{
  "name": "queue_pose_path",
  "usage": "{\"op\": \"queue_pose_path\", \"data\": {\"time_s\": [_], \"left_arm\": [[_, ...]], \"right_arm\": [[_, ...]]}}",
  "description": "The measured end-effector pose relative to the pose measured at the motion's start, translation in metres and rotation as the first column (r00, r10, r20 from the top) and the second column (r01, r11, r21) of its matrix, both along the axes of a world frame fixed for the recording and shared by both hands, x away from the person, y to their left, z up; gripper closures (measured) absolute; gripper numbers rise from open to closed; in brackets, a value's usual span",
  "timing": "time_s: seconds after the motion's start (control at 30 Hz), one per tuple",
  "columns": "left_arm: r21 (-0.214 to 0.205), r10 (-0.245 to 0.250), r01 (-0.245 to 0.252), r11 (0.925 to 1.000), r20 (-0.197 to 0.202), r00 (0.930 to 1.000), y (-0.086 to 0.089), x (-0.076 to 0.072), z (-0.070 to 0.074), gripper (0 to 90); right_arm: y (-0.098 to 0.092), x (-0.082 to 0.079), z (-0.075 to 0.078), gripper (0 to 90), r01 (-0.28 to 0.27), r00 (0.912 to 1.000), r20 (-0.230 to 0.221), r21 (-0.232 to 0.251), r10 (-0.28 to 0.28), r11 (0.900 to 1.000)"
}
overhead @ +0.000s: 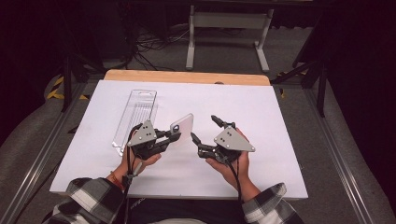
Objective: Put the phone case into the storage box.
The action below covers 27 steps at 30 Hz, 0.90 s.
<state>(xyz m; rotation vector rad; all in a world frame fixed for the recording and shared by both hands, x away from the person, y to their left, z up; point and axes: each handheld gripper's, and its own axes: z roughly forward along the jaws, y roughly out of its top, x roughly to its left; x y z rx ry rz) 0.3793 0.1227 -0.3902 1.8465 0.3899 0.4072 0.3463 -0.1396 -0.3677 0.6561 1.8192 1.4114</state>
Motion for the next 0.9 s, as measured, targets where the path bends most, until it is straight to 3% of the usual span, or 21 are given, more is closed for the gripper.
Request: {"op": "queue_pose_path", "data": {"time_s": [0.4, 0.9], "left_arm": [[0.012, -0.015, 0.015, 0.9998, 0.013, 0.9998, 0.002, -0.001, 0.002, 81.1], [0.016, -0.025, 0.025, 0.9996, 0.019, 0.9995, 0.007, -0.002, 0.006, 81.0]], "right_arm": [[-0.014, 0.005, -0.017, 18.0, -0.011, 0.9998, -0.015, -0.089, 0.01, 0.996], [-0.022, 0.004, -0.034, 16.8, -0.013, 0.9994, -0.033, -0.127, 0.009, 0.9918]]}}
